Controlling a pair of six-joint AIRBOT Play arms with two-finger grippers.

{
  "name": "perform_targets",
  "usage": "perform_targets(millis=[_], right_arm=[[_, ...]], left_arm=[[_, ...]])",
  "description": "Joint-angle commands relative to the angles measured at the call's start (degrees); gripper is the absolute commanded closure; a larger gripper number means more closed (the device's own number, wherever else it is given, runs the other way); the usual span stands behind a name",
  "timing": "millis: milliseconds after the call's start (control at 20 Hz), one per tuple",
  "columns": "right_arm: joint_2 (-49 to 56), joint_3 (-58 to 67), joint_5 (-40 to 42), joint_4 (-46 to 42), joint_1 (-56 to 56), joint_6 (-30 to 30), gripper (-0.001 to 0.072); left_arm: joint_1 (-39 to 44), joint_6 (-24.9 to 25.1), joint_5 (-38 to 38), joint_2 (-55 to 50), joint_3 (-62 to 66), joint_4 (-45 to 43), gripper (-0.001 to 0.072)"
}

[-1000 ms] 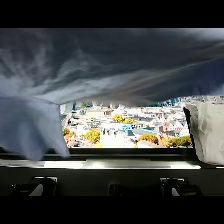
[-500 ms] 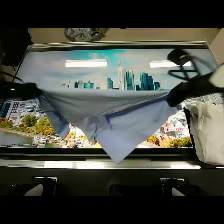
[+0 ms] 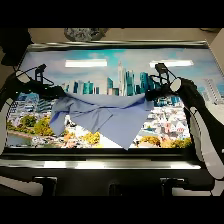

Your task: Fold the shirts.

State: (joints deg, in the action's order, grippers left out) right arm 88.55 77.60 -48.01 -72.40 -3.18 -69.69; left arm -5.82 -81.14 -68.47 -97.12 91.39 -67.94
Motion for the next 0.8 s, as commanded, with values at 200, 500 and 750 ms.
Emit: perform_targets(millis=[200,500,750], right_arm=[[-4.55,1.97,-27.82,4.42,8.35,16.11,0.0102],[-7.04,-13.03,-36.92,11.50,9.57,19.82,0.0100],[-7.48,-21.73,-30.51,14.78,5.73,19.56,0.0024]], left_arm=[[-10.64,-0.72,-16.96,-2.23,4.63,-7.96,0.0052],[-14.16,2.29,-11.13,-2.36,-7.23,-4.09,0.0053],[-11.91,3.43,-7.45,-4.94,-7.61,-2.08,0.0134]])
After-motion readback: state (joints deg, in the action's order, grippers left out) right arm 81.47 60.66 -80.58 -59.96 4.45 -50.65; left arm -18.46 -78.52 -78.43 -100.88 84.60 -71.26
